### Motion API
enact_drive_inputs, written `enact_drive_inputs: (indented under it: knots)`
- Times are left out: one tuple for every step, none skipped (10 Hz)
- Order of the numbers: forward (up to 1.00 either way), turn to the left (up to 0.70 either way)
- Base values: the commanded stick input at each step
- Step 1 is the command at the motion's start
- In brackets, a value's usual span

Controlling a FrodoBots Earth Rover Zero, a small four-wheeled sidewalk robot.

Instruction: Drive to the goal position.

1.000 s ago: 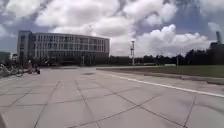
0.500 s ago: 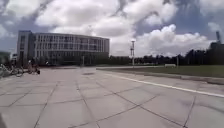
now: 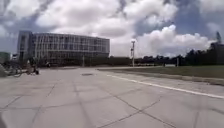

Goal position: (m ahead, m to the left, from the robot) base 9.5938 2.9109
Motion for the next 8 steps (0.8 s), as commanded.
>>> enact_drive_inputs:
  knots:
    - [1.00,0.04]
    - [1.00,0.00]
    - [1.00,0.00]
    - [1.00,0.00]
    - [1.00,0.00]
    - [1.00,0.00]
    - [1.00,0.00]
    - [1.00,0.00]
